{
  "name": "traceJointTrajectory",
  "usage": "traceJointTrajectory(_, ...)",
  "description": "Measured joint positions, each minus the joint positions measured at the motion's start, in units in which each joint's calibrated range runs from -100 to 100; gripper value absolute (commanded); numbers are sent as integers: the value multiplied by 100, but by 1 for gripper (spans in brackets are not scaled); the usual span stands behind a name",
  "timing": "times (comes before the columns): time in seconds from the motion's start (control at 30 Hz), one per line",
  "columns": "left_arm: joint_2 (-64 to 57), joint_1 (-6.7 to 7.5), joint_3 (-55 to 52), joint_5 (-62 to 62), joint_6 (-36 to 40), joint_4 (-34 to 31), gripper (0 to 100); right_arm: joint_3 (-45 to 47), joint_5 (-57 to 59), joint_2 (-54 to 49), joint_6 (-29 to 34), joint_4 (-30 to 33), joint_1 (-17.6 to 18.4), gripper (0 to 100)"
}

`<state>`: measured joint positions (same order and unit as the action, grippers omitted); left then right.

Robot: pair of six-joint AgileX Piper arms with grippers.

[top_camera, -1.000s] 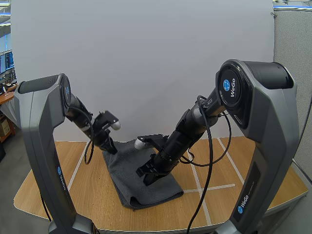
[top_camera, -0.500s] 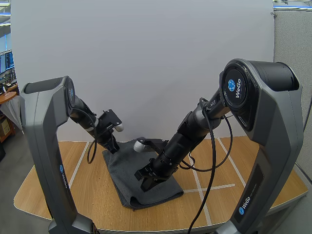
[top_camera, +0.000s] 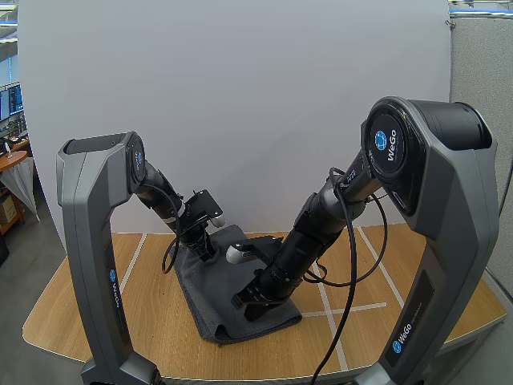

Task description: Fold the towel

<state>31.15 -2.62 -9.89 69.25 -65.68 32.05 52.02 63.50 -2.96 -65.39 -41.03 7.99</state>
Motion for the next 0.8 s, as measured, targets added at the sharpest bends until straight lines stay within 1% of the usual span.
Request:
traceJointTrajectory(0.07, 0, -98, 27, 323, 122, -89, 0, 5, -496, 0, 0, 105, 0, 0)
traceJointTrajectory(0.13, 0, -117, 31, 417, 143, -104, 0, 5, -644, 0, 0, 142, 0, 0)
traceJointTrajectory(0.17, 0, -152, 31, 487, 144, -105, 0, 5, -716, 0, 0, 150, 0, 0)
traceJointTrajectory(0.2, 0, -222, 31, 700, 164, -118, 0, 5, -780, 0, 0, 167, 0, 0)
traceJointTrajectory(0.37, 0, -333, 31, 1065, 174, -163, 0, 5, -1168, 0, 0, 245, 0, 0)
traceJointTrajectory(0.43, 0, -383, 44, 1182, 187, -179, 0, 5, -1667, 0, 9, 291, 0, 0)
traceJointTrajectory(0.47, 0, -555, 42, 1781, 224, -239, 0, 5, -1764, 0, 9, 291, 0, 0)
traceJointTrajectory(0.5, 0, -584, 42, 2006, 238, -263, 0, 5, -1935, 0, 9, 291, 0, 0)
traceJointTrajectory(0.63, -41, -894, 16, 2954, 257, -618, 0, 5, -2656, 0, 9, 291, 0, 0)
traceJointTrajectory(0.73, -100, -946, -7, 2989, 284, -787, 0, 5, -3221, 0, 9, 294, 0, 0)
traceJointTrajectory(0.8, -144, -970, -60, 2989, 318, -883, 0, 5, -3400, 0, 9, 294, 0, 0)
